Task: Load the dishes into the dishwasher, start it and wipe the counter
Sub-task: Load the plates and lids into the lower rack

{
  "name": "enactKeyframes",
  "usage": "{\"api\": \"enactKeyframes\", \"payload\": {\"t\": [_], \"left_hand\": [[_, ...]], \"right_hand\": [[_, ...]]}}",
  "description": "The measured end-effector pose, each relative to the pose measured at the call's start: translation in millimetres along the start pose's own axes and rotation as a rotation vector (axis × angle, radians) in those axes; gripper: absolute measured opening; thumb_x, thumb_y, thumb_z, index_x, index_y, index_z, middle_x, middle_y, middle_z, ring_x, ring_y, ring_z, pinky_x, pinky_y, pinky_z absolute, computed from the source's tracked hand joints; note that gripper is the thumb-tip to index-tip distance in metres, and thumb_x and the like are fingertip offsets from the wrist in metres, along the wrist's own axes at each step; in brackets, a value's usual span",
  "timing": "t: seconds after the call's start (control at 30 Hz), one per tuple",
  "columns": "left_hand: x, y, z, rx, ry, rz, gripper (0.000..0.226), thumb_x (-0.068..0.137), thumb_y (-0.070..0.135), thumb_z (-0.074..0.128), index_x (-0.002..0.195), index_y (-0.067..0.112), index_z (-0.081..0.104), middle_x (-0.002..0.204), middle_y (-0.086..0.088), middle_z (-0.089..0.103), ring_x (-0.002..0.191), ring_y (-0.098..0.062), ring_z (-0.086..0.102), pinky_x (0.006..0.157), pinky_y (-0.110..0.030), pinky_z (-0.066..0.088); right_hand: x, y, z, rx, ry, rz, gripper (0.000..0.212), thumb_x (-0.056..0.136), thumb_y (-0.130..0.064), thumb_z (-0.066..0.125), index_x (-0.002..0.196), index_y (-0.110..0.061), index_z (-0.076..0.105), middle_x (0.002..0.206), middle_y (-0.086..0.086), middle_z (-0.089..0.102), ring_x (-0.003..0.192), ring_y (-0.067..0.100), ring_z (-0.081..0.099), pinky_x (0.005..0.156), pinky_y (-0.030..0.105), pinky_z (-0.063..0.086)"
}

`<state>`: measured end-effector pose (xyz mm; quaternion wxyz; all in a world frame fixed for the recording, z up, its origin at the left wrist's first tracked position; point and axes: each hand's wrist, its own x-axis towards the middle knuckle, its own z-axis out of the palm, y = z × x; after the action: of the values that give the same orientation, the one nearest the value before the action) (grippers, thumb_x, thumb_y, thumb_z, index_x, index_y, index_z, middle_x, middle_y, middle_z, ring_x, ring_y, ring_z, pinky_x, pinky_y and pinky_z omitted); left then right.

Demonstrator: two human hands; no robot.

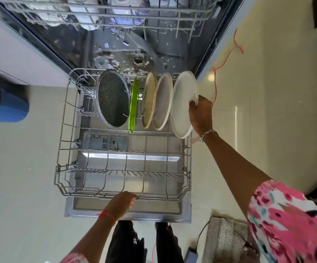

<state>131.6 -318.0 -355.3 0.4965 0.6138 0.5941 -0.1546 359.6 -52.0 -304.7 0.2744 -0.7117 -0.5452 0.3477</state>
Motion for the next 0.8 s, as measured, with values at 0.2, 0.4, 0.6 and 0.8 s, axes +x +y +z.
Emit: {"api": "enactKeyframes", "payload": {"t": [0.2, 0.4, 0.6, 0.8], "left_hand": [[-2, -5, 5, -0.021, 0.03, -0.003, 0.038, 0.092, 0.001, 0.048, 0.127, 0.016, 0.056, 0.123, -0.008, 0.062, 0.107, -0.012, 0.062, 0.092, -0.014, 0.043], [0, -3, 4, -0.013, 0.028, -0.02, 0.04, 0.092, 0.001, 0.047, 0.127, 0.019, 0.055, 0.123, -0.006, 0.063, 0.107, -0.009, 0.062, 0.093, -0.014, 0.044], [-3, -2, 5, -0.04, 0.036, -0.014, 0.04, 0.092, 0.002, 0.049, 0.128, 0.018, 0.053, 0.125, -0.005, 0.062, 0.11, -0.008, 0.061, 0.095, -0.013, 0.043], [-3, -1, 5, -0.032, 0.044, -0.011, 0.041, 0.093, 0.001, 0.047, 0.129, 0.018, 0.052, 0.126, -0.005, 0.061, 0.111, -0.008, 0.06, 0.095, -0.012, 0.042]], "right_hand": [[16, -6, 8, -0.072, -0.018, -0.014, 0.012, 0.083, -0.011, 0.039, 0.073, -0.009, 0.045, 0.071, 0.007, 0.045, 0.068, 0.019, 0.038, 0.062, 0.026, 0.024], [27, -3, 18, -0.092, -0.037, 0.033, 0.019, 0.092, -0.006, 0.044, 0.094, 0.007, 0.059, 0.088, 0.018, 0.059, 0.084, 0.024, 0.051, 0.066, 0.03, 0.038], [31, -5, 16, -0.122, -0.062, 0.046, 0.023, 0.094, -0.008, 0.048, 0.105, 0.009, 0.058, 0.105, 0.025, 0.061, 0.104, 0.035, 0.053, 0.065, 0.013, 0.024], [28, -8, 13, -0.009, -0.07, 0.073, 0.02, 0.088, -0.001, 0.053, 0.098, 0.015, 0.061, 0.087, 0.027, 0.066, 0.08, 0.035, 0.061, 0.071, 0.028, 0.044]]}}
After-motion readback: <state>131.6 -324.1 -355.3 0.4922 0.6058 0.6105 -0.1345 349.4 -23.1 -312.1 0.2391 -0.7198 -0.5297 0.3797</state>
